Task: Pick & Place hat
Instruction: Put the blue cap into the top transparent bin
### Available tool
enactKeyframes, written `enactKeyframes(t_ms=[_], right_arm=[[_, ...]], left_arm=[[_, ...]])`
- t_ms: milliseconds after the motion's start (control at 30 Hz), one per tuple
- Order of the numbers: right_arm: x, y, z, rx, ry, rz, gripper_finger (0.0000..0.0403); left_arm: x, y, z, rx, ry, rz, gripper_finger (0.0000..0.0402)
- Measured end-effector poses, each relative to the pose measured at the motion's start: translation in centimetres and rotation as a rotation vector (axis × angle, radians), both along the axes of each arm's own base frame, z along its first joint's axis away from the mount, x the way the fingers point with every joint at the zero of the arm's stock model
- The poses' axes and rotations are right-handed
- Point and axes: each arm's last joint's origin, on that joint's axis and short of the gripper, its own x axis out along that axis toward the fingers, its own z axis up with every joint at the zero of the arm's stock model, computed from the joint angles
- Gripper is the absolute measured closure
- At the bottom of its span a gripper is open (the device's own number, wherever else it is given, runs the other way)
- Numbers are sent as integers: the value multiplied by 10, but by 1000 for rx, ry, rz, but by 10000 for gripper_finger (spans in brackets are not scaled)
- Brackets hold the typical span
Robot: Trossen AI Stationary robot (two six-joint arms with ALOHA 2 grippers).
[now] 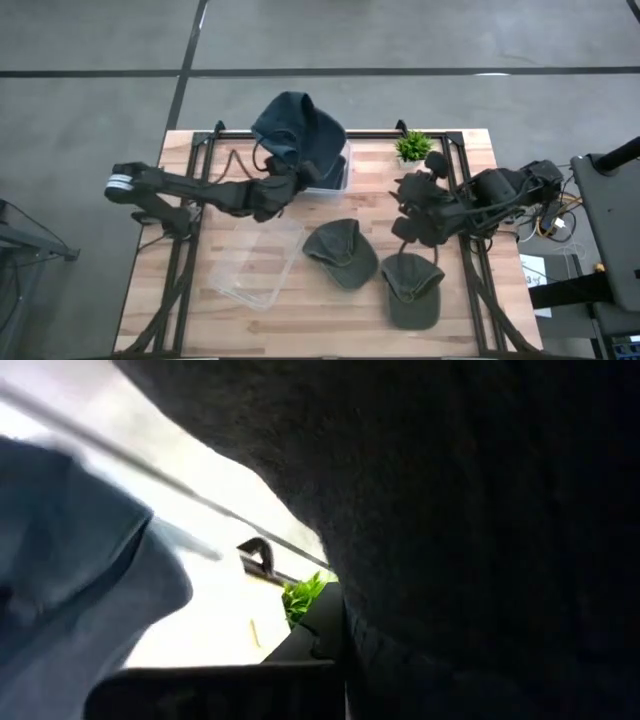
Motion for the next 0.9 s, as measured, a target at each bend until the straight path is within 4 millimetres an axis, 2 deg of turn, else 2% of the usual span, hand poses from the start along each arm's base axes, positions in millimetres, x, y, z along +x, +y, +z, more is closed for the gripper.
enactKeyframes(t_ms=[200,367,600,900], right_arm=[[-15,-7,-10,8,-24,5,276],[-21,-10,-23,10,-52,28,283],[-31,-14,-32,21,-86,46,286],[-45,-20,-25,35,-117,54,290]], left_arm=[[24,11,-32,-182,-170,61,392],[41,16,-47,-242,-251,82,392],[59,19,-43,-254,-247,92,392],[54,20,-36,-289,-160,175,392]])
